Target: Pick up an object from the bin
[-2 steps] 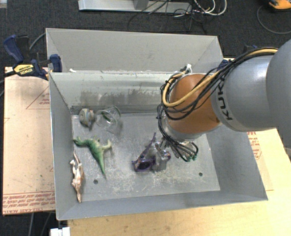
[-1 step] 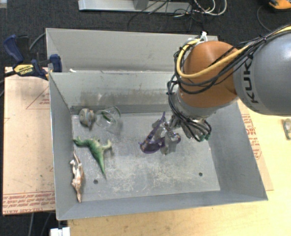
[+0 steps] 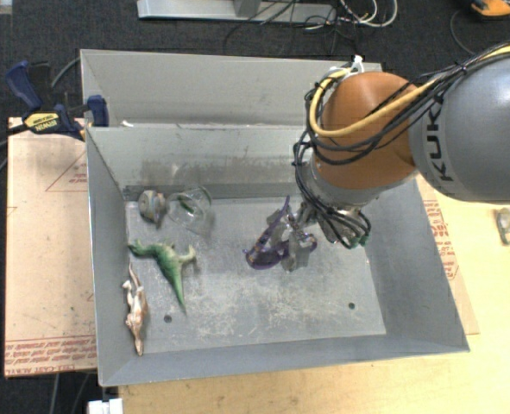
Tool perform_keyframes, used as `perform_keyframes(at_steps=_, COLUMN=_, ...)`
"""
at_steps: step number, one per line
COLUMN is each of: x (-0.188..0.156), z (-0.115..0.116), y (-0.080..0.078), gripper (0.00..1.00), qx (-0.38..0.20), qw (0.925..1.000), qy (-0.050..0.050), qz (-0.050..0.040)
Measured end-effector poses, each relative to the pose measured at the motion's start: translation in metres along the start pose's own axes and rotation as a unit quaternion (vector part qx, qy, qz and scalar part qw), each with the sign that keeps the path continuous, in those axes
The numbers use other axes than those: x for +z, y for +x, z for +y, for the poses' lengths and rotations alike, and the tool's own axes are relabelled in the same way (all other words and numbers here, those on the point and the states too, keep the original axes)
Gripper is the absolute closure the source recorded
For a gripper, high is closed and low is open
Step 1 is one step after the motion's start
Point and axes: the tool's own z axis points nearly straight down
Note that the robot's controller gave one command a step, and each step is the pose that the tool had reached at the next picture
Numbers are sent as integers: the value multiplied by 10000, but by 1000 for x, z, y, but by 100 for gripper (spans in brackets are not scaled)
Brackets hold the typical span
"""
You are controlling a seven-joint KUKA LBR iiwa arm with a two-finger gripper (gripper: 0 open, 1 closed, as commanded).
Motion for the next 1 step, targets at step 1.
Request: perform_keyframes(at_steps=1, x=96, z=-23, y=12, gripper=100, qx=109, qw=9999, qy=0, qz=-28)
